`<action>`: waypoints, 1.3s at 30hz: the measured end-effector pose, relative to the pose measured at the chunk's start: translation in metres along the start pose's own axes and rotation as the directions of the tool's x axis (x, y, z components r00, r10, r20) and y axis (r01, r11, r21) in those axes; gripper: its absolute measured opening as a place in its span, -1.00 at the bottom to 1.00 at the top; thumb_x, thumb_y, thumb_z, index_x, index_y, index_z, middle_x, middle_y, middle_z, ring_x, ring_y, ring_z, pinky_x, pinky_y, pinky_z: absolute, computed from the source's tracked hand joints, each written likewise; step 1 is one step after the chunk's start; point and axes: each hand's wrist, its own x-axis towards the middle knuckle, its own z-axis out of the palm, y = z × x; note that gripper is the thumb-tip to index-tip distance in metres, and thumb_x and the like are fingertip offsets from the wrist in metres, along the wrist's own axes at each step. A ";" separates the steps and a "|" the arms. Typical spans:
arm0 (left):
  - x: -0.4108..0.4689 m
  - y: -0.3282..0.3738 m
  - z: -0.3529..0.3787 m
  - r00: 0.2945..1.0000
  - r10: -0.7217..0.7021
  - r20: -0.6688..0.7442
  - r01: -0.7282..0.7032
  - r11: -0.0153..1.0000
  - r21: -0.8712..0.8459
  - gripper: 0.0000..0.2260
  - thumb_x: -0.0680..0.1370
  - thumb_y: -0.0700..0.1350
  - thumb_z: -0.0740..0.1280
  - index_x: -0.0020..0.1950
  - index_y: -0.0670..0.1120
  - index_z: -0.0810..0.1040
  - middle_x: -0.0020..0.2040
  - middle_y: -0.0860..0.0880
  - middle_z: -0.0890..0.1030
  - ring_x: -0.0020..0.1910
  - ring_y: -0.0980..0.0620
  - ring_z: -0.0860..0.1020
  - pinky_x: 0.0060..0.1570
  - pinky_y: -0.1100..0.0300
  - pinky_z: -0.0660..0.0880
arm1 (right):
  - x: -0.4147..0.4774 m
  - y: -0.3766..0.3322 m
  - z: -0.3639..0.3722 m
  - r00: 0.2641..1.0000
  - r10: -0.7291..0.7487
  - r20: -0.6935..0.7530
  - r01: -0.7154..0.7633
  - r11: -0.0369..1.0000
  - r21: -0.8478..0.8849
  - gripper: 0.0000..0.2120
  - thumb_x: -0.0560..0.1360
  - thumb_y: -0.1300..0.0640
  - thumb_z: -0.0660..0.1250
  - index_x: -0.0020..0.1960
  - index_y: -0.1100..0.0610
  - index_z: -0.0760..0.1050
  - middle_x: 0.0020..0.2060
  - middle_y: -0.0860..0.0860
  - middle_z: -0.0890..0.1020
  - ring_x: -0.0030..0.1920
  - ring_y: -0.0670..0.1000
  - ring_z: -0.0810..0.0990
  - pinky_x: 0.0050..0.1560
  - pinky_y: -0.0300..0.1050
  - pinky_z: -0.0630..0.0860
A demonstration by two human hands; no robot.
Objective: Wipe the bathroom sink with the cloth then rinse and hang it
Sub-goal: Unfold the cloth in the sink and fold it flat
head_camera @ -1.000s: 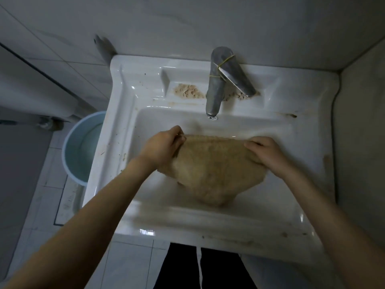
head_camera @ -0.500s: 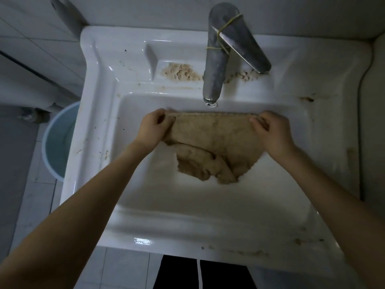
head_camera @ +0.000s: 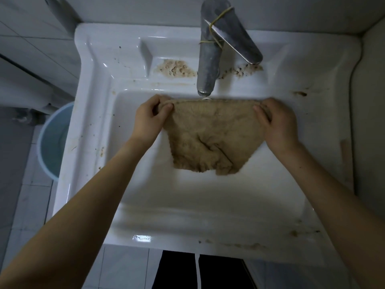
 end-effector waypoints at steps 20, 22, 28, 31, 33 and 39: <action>-0.006 -0.055 0.031 0.916 0.009 0.402 -0.320 0.621 0.715 -0.59 0.51 -0.06 0.38 0.35 -0.08 0.47 0.29 -0.19 0.40 0.25 -0.22 0.35 0.24 -0.06 0.37 | -0.041 0.000 0.034 0.863 0.043 0.503 0.218 0.866 -0.450 -0.70 0.46 0.07 0.39 0.10 0.25 0.52 0.02 0.19 0.55 0.10 0.21 0.43 0.12 0.08 0.42; -0.007 -0.062 0.035 0.927 0.044 0.372 -0.293 0.706 0.645 -0.70 0.48 -0.08 0.42 0.18 -0.12 0.56 0.18 -0.18 0.46 0.19 -0.21 0.37 0.20 -0.04 0.38 | -0.046 -0.003 0.037 0.868 0.004 0.496 0.226 0.887 -0.403 -0.78 0.43 0.11 0.42 -0.03 0.24 0.53 -0.06 0.17 0.54 0.05 0.20 0.44 0.08 0.09 0.44; -0.018 -0.045 0.014 0.913 -0.176 0.367 0.168 0.984 0.052 -0.88 0.56 -0.17 0.36 -0.08 -0.20 0.48 -0.19 -0.11 0.55 -0.16 0.02 0.51 -0.08 0.16 0.45 | -0.052 -0.008 0.030 0.860 0.263 0.437 -0.361 0.919 0.157 -0.82 0.48 0.06 0.37 -0.21 0.04 0.38 -0.40 0.00 0.45 -0.35 0.01 0.44 -0.28 -0.06 0.41; -0.026 -0.038 0.005 0.923 -0.225 0.312 0.273 0.955 -0.117 -0.88 0.59 -0.13 0.33 -0.05 -0.16 0.45 -0.24 -0.02 0.52 -0.21 0.04 0.51 -0.13 0.09 0.51 | -0.055 -0.011 0.025 0.867 0.360 0.344 -0.465 0.831 0.305 -0.80 0.46 0.04 0.40 -0.21 0.04 0.39 -0.45 0.09 0.45 -0.42 0.06 0.42 -0.33 -0.07 0.38; -0.030 -0.033 0.002 0.949 -0.234 0.213 0.256 0.963 -0.084 -0.88 0.60 -0.12 0.31 -0.04 -0.16 0.45 -0.21 -0.01 0.54 -0.24 0.09 0.52 -0.22 0.16 0.52 | -0.055 -0.016 0.018 0.866 0.402 0.297 -0.489 0.807 0.331 -0.82 0.46 0.10 0.43 -0.20 0.09 0.44 -0.42 0.16 0.54 -0.40 0.15 0.51 -0.34 -0.04 0.42; -0.031 -0.021 -0.016 0.995 -0.026 0.095 0.007 0.981 0.194 -0.88 0.58 -0.05 0.34 -0.02 -0.09 0.48 -0.23 -0.09 0.61 -0.23 0.04 0.55 -0.20 0.20 0.47 | -0.049 -0.012 -0.001 0.832 0.452 0.320 -0.544 0.777 0.318 -0.82 0.36 0.00 0.53 -0.22 0.03 0.55 -0.33 0.04 0.64 -0.28 -0.02 0.62 -0.24 -0.18 0.48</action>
